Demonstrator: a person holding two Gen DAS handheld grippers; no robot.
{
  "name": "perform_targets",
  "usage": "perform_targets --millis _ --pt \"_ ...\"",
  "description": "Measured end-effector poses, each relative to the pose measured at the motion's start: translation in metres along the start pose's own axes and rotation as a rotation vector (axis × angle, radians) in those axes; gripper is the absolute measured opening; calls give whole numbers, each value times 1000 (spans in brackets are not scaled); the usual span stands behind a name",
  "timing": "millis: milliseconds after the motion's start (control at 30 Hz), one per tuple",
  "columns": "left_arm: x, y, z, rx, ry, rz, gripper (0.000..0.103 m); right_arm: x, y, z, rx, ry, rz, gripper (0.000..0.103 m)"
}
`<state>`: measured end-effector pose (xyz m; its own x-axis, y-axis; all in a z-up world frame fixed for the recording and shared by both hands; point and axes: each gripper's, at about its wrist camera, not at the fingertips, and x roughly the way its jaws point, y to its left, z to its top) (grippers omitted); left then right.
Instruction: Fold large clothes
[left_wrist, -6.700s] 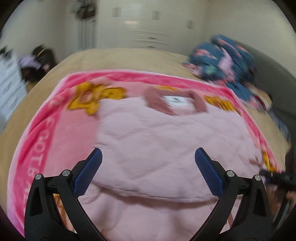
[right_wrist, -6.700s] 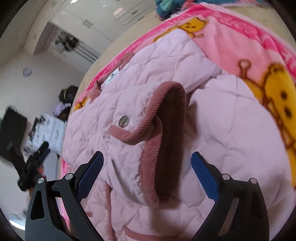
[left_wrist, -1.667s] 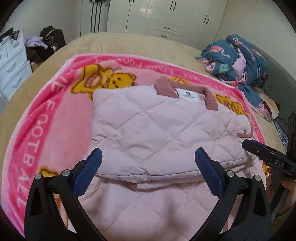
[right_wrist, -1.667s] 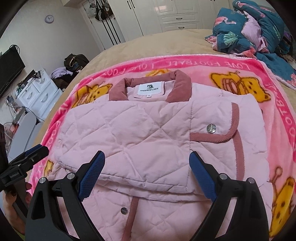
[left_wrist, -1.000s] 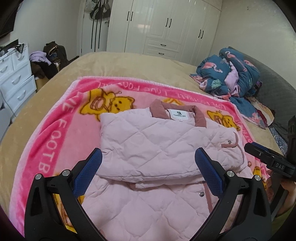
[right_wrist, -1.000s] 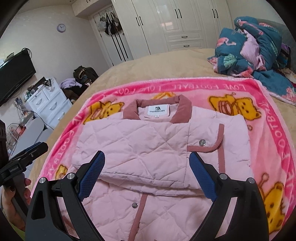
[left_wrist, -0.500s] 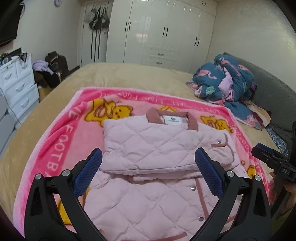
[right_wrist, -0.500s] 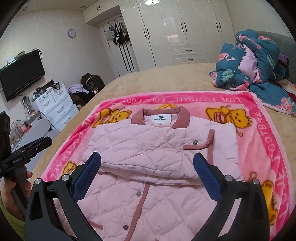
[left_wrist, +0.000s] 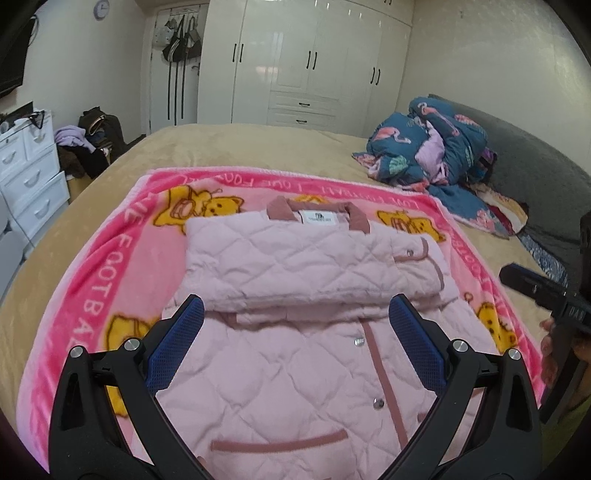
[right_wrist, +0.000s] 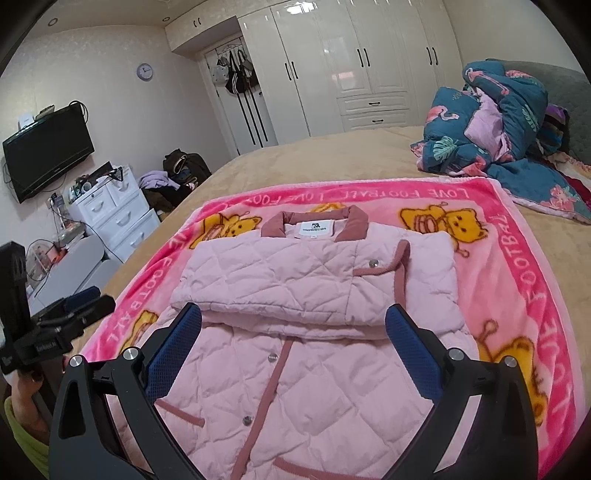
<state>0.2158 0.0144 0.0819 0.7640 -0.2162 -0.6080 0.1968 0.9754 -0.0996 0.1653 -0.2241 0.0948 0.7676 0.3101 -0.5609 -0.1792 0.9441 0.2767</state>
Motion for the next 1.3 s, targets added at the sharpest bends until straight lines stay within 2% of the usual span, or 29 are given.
perform_targets --millis 633,1300 --pt "-20 -3 -57 -3 46 11 94 -24 3 -47 -16 50 -24 99" --pt "-36 -10 -102 56 101 72 94 -41 -11 -97 -4 136 -57 99"
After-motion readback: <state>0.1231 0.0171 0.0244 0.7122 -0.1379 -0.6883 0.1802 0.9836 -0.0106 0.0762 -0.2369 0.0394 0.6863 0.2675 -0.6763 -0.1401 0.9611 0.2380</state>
